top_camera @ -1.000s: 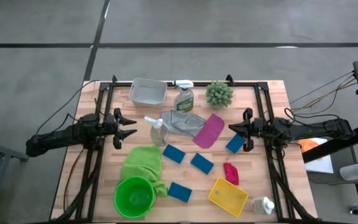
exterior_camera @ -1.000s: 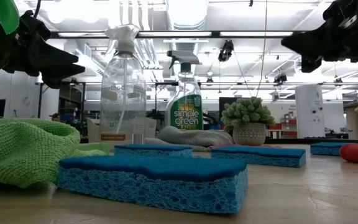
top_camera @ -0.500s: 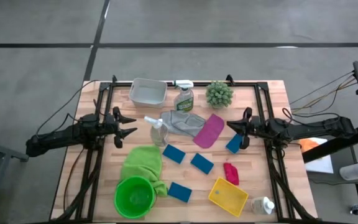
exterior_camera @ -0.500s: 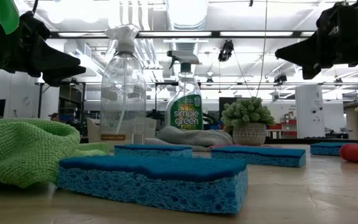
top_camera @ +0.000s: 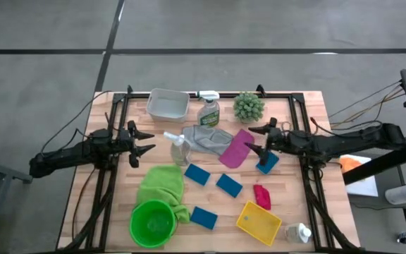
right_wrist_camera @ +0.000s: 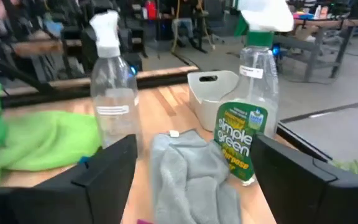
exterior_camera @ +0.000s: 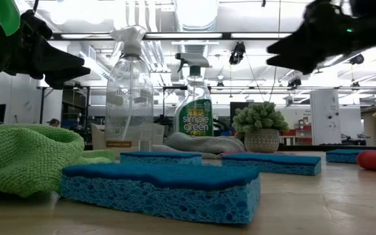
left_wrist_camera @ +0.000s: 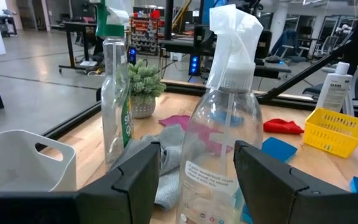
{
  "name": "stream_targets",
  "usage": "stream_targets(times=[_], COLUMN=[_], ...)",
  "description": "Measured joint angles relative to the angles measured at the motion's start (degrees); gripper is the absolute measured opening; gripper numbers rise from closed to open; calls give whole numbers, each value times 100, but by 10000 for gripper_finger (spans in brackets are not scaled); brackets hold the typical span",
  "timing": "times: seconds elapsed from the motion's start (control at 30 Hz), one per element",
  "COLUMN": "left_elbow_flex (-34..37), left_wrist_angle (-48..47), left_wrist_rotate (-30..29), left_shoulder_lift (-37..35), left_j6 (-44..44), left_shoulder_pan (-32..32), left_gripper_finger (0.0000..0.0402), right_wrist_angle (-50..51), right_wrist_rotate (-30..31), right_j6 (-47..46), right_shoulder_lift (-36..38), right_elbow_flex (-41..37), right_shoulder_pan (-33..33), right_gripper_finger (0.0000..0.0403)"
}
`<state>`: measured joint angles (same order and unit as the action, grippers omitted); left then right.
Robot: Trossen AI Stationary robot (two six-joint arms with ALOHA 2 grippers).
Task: Pick & Place Kitchen Items
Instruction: Put the gray microfiber cloth into the green basket
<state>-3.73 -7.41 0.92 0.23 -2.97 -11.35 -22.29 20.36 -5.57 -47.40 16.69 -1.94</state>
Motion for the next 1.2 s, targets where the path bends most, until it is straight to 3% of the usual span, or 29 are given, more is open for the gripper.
stream_targets(times=[0.2, 0.33, 0.6, 0.9, 1.2], left_elbow_flex=[0, -6, -13, -15, -11], left_wrist_angle=[-34, -149, -205, -211, -203], left_wrist_rotate=[182, 496, 506, 506, 501], left_shoulder_lift=[2, 4, 2, 2, 2], left_j6=[-159, -293, -349, -343, -283], left_shoulder_pan=[0, 0, 0, 0, 0], left_gripper_finger=[207, 207, 207, 206, 206], right_wrist_angle=[95, 90, 408, 1083, 1574], right_wrist_rotate=[-88, -416, -956, -945, -454], right_j6=[142, 147, 121, -5, 16], right_shoulder_lift=[-1502, -2399, -3918, -4792, -5482], right_elbow_flex=[799, 1281, 2223, 2838, 3126], right_shoulder_pan=[85, 88, 136, 219, 327], right_gripper_finger=[310, 310, 310, 310, 310])
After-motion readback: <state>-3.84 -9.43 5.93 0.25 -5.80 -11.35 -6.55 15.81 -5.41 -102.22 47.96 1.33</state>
